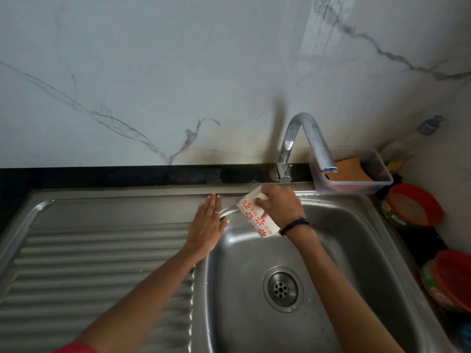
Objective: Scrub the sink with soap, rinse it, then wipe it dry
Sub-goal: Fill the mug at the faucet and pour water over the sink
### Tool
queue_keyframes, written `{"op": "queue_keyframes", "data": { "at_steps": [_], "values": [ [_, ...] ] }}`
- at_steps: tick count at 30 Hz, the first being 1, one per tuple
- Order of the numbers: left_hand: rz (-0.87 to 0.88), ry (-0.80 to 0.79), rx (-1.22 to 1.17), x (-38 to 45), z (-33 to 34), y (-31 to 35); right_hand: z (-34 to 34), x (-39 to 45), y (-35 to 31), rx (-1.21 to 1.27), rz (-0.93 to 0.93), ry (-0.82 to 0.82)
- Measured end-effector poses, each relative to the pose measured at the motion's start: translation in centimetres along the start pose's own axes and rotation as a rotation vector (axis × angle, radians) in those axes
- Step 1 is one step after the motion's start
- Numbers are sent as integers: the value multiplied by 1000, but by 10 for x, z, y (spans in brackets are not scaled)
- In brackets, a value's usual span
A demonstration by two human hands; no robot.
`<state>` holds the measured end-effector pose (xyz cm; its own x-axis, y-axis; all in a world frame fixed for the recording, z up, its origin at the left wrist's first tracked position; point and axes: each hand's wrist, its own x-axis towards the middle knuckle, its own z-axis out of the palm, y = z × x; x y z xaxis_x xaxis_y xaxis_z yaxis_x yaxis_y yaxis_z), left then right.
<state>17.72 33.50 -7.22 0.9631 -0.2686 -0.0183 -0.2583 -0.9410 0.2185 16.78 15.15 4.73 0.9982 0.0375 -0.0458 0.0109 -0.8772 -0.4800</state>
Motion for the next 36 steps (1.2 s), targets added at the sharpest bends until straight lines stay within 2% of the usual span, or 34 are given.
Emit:
{"op": "queue_keyframes", "data": {
  "at_steps": [4, 6, 8, 11, 13, 17, 19, 25, 27, 29, 32, 34, 36],
  "values": [
    [225, -84, 40, 8, 5, 1, -1, -14, 30, 78, 169, 67],
    [252, -83, 11, 9, 5, 0, -2, -21, 37, 76, 220, 70],
    [165, -11, -54, 7, 5, 0, -4, -21, 34, 40, 219, 30],
    [-26, 57, -104, 4, 5, 0, -6, -12, 16, -39, 121, -64],
    [-41, 64, -105, 4, 8, 0, -7, -3, 1, -62, 60, -93],
    [173, 66, -48, 13, 14, 18, -9, 9, -9, -187, 30, -50],
    [214, 55, -25, 20, 15, 32, -12, 5, 2, -232, 64, 4],
    [411, 13, 18, 23, 29, 51, -19, -40, 54, -15, 358, 128],
    [406, 16, 9, 23, 28, 58, -20, -49, 64, -12, 409, 86],
    [388, 31, -7, 23, 26, 62, -20, -49, 66, -65, 402, -43],
    [393, 74, 19, 29, 21, 63, -20, -36, 56, -163, 295, -198],
    [401, 87, 78, 35, 23, 62, -22, -24, 48, -186, 210, -206],
    [389, 48, 95, 39, 22, 62, -27, -14, 42, -179, 166, -134]
  ]
}}
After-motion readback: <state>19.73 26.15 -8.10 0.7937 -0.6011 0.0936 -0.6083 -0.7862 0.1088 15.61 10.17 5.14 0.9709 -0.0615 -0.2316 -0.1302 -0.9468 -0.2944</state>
